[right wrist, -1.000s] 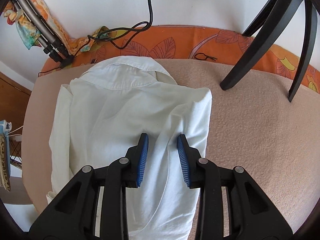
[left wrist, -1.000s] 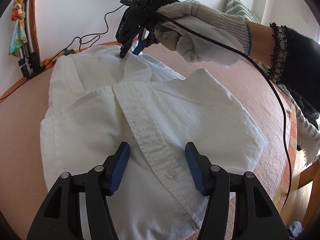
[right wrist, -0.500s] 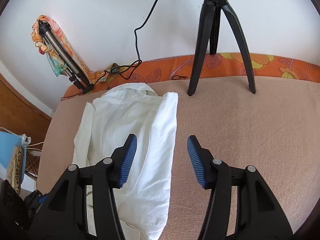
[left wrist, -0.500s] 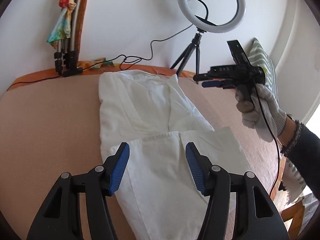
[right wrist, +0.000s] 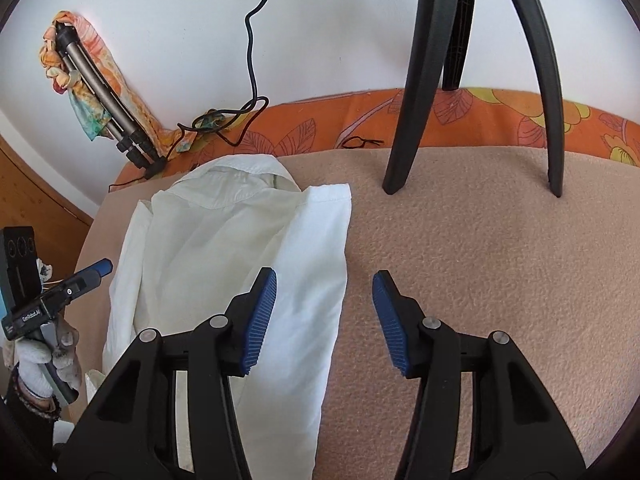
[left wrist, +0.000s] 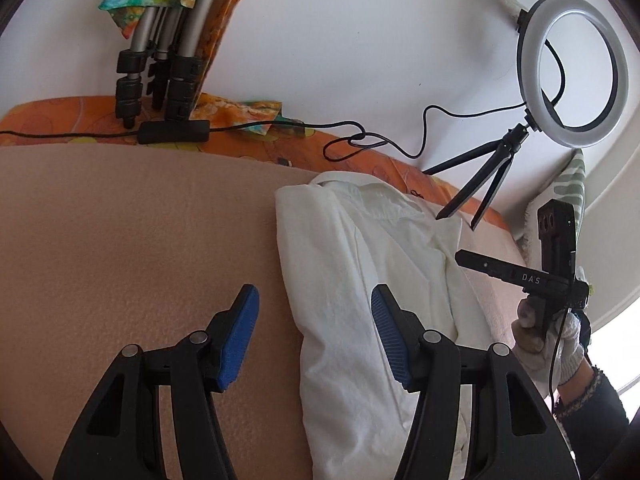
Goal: Fold small clothes
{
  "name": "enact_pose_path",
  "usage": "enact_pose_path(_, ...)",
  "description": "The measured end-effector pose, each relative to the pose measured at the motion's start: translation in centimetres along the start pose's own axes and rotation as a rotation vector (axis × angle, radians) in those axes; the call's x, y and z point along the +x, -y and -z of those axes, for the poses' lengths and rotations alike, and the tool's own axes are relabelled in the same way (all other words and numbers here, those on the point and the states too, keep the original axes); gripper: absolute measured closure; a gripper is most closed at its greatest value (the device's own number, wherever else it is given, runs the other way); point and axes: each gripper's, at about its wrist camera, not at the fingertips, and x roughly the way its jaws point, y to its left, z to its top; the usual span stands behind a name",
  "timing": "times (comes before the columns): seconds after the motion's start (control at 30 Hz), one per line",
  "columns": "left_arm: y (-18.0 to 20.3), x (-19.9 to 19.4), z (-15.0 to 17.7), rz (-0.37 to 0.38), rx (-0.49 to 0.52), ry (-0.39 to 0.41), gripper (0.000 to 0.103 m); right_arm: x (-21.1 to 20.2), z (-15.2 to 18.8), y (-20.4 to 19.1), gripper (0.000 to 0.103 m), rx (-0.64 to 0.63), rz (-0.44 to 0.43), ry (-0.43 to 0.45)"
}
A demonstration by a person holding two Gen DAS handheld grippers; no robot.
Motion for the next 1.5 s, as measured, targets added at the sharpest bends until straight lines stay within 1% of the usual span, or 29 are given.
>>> enact_pose_path(0.1, 0.2, 1.6, -0.9, -0.008, 0.014, -0.021, 0.045, 1.0, -0.5, -0.6, 0.053, -0.038, 0.040, 0.011)
enact_pose_path(0.17, 0.1, 2.4, -1.4, -0.019, 0.016, -0.025, 0.045, 1.2, -0.9, -0.5, 0.053, -0.032, 0.034, 0.015)
enact_pose_path(0.27, -0.4, 3.1, -2.2, 0.006, -0.024, -0.009, 0.046, 1.5, -1.6, -0.2, 0.053, -0.016, 0.013, 0.020)
enact_pose_path(0.4, -0.5, 4.1, -3.4, 0.034, -0.055, 0.000, 0.049, 1.9, -2.1, -0.5, 0.053, -0.027, 0.018, 0.026)
enact_pose_path(0.47, -0.3, 4.7, -3.6, 0.038, -0.052, -0.010, 0.062, 2.2, -2.4, -0.7, 0.053, -0.028, 0.013, 0.024)
enact_pose_path(0.5, -0.1, 4.9, -3.6, 0.038, -0.048, -0.017, 0.076, 2.3, -2.5, -0.9, 0.058, -0.036, 0.010, 0.022)
enact_pose_path(0.53, 0.1, 5.1, -3.5, 0.037, -0.040, -0.018, 0.084, 2.5, -2.6, -1.2, 0.062, -0.046, 0.009, 0.016)
enact_pose_path(0.6, 0.7, 5.3, -3.6, 0.034, -0.015, -0.024, 0.094, 2.8, -2.7, -1.8, 0.077, -0.064, 0.030, 0.010)
enact_pose_path(0.63, 0.8, 5.1, -3.6, 0.035, -0.010, -0.017, 0.096, 2.9, -2.7, -2.0, 0.083, -0.066, 0.035, 0.007)
enact_pose_path(0.67, 0.9, 4.8, -3.7, 0.035, -0.008, -0.009, 0.097, 3.0, -2.8, -2.2, 0.093, -0.070, 0.042, 0.005)
enact_pose_path(0.73, 1.1, 4.0, -4.0, 0.041, -0.010, 0.005, 0.099, 2.4, -2.7, -2.6, 0.096, -0.087, 0.064, 0.022)
enact_pose_path(0.8, 1.3, 2.5, -4.4, 0.060, -0.018, 0.038, 0.099, 1.1, -2.9, -3.0, 0.098, -0.107, 0.096, 0.066)
enact_pose_path(0.87, 1.9, 0.6, -4.7, 0.086, 0.004, 0.092, 0.100, -0.6, -3.1, -2.8, 0.098, -0.079, 0.102, 0.106)
enact_pose_path(0.93, 2.4, -0.4, -5.0, 0.100, 0.009, 0.095, 0.100, -2.3, -3.1, -2.8, 0.098, -0.061, 0.083, 0.143)
enact_pose_path(1.0, 3.0, -1.2, -5.2, 0.086, 0.032, 0.103, 0.100, -3.8, -3.1, -3.3, 0.098, -0.082, 0.084, 0.166)
enact_pose_path(1.07, 3.9, -2.5, -5.1, 0.093, 0.056, 0.121, 0.100, -5.0, -3.1, -4.2, 0.098, -0.108, 0.099, 0.183)
enact_pose_path(1.13, 5.0, -3.7, -4.8, 0.104, 0.077, 0.131, 0.100, -6.5, -2.9, -5.0, 0.098, -0.132, 0.088, 0.200)
enact_pose_path(1.2, 6.1, -5.0, -4.6, 0.100, 0.122, 0.149, 0.100, -8.2, -2.4, -5.9, 0.098, -0.151, 0.080, 0.222)
enact_pose_path(1.33, 7.2, -8.2, -3.1, 0.089, 0.191, 0.179, 0.100, -11.4, -0.6, -7.3, 0.098, -0.176, 0.061, 0.247)
enact_pose_path(1.4, 7.5, -9.6, -2.1, 0.094, 0.211, 0.183, 0.100, -12.9, 0.8, -8.0, 0.098, -0.193, 0.064, 0.257)
enact_pose_path(1.5, 8.4, -11.5, 0.1, 0.075, 0.272, 0.187, 0.100, -15.3, 3.5, -8.7, 0.098, -0.216, 0.057, 0.273)
